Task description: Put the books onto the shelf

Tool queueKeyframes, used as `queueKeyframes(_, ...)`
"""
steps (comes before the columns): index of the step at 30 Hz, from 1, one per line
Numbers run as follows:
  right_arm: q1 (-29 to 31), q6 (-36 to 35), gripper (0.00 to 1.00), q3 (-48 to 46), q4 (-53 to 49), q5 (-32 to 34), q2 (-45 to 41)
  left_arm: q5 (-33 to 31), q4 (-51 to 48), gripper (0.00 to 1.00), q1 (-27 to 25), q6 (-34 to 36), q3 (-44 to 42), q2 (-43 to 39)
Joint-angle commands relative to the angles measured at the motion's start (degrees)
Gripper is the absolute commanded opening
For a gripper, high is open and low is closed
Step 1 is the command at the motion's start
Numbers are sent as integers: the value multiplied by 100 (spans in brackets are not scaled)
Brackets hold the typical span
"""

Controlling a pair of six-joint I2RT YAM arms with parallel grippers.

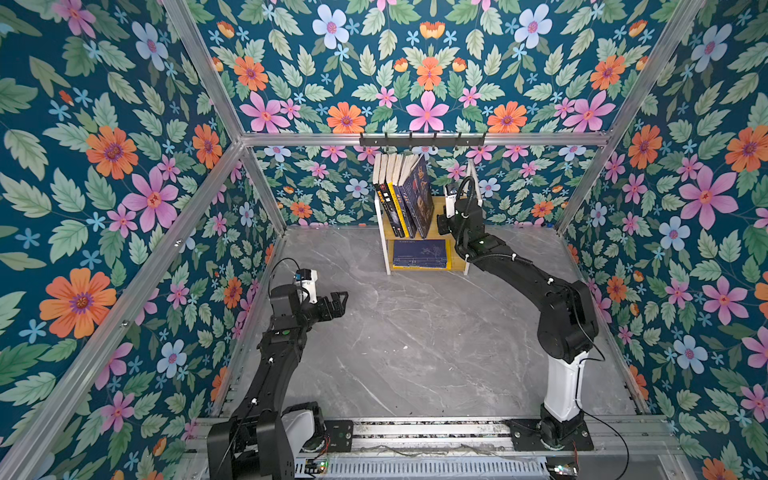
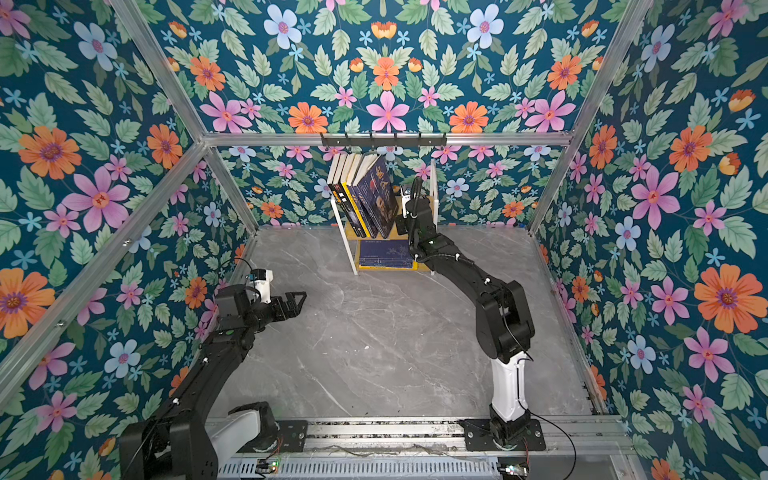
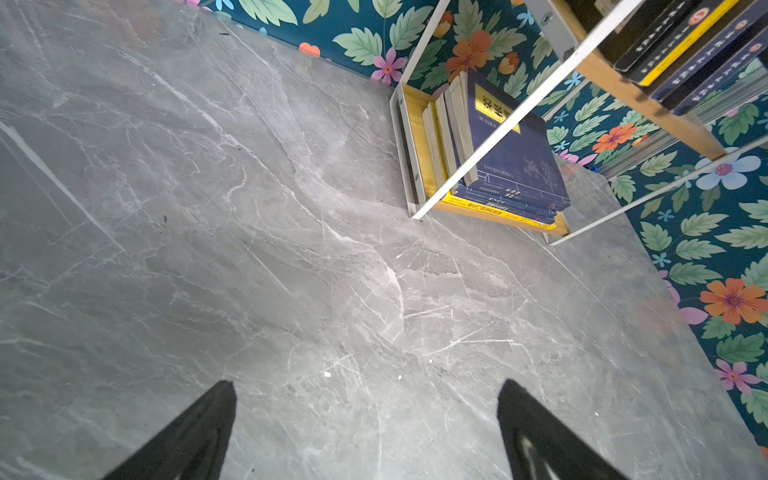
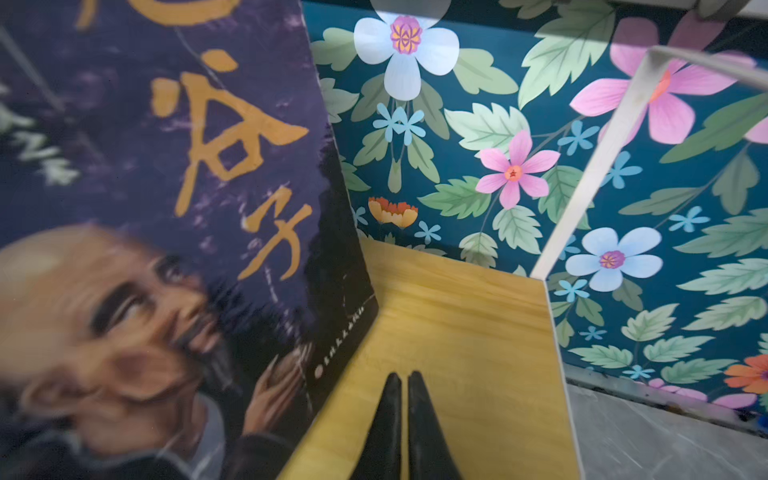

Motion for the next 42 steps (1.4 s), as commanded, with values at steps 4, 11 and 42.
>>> queueKeyframes(4,33,331,8,570,-579,-403,536,5,107,100,11,50,-4,-30)
queueKeyframes(11,162,373,8,697,-658,-480,713,24,110,100,11,41,4,-5)
queueKeyframes(42,625,-37,47,-896,-1101,-90,-1691,-731,-46,100,-272,645,522,412)
